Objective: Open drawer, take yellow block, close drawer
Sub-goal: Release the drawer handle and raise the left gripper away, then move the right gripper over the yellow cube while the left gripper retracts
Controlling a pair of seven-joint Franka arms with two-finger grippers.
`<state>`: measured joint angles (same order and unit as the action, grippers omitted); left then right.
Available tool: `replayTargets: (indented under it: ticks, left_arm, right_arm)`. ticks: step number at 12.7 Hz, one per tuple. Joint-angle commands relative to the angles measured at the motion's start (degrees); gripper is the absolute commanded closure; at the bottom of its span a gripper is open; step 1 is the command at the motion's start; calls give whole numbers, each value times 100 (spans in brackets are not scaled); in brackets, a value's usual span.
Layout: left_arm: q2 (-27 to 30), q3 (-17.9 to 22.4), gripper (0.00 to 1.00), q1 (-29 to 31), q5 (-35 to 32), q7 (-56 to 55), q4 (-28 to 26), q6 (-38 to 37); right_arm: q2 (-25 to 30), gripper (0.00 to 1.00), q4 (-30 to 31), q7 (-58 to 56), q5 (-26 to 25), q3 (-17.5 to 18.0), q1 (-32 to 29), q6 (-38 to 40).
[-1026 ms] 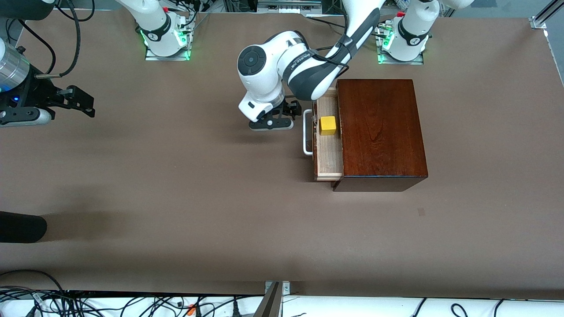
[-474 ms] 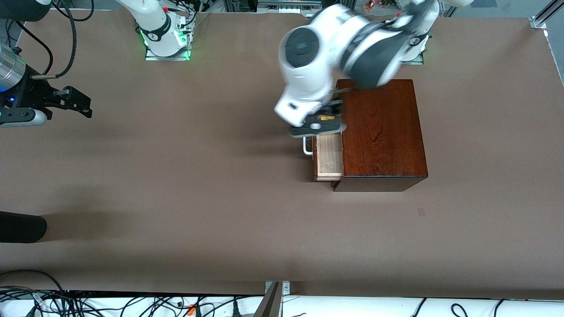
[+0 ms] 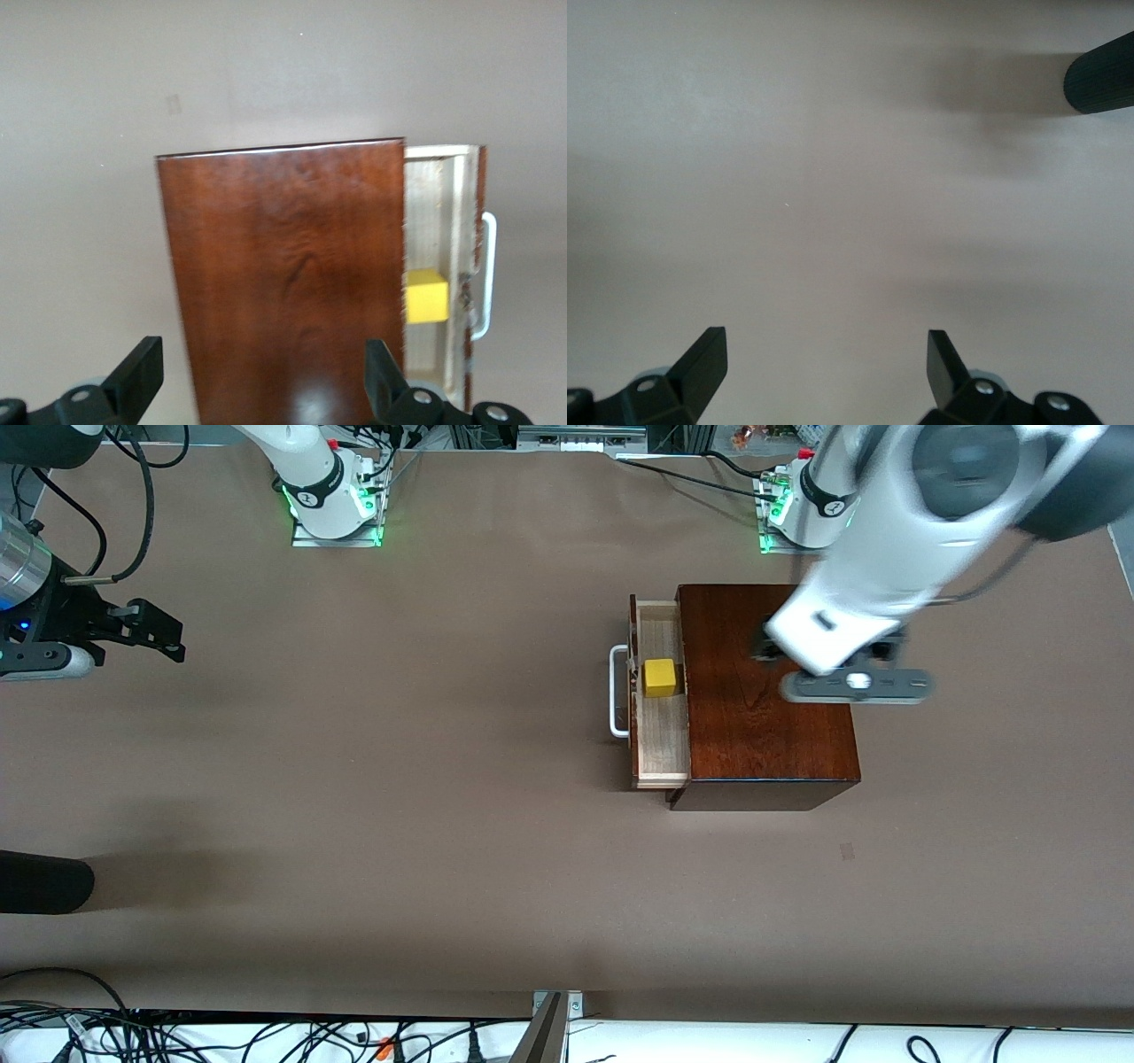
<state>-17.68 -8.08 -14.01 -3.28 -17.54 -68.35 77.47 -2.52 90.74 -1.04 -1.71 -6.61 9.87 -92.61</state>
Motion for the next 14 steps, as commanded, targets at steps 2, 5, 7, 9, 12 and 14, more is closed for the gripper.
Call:
replayTargets:
  ticks: [2,5,7,9,12,14]
  left_arm:
    - [1141,-88,0,1206,663,1268,-1467,355]
    - [1897,-27,0,1498,338,1848,-2592,1441]
    - [2092,183,0,1489,232,1896,-2972,1613]
    - [2320,622,0,1428,398,1929,-3271,2023]
    - [2296,589,0,1428,197,2123,-3282,1991]
    - [2111,571,0,1428,188,2115,-3054,1912]
  right_arm:
    - [-12,0,-65,16,109,-7,24,15]
    - [-3,0,-92,7,459,194,85,-38]
    - [-12,0,-301,7,566,466,103,-38]
    - [-3,0,-399,42,540,730,164,-29]
    - [-12,0,-514,16,496,1528,173,-29]
    - [-196,0,-514,7,470,1890,383,6]
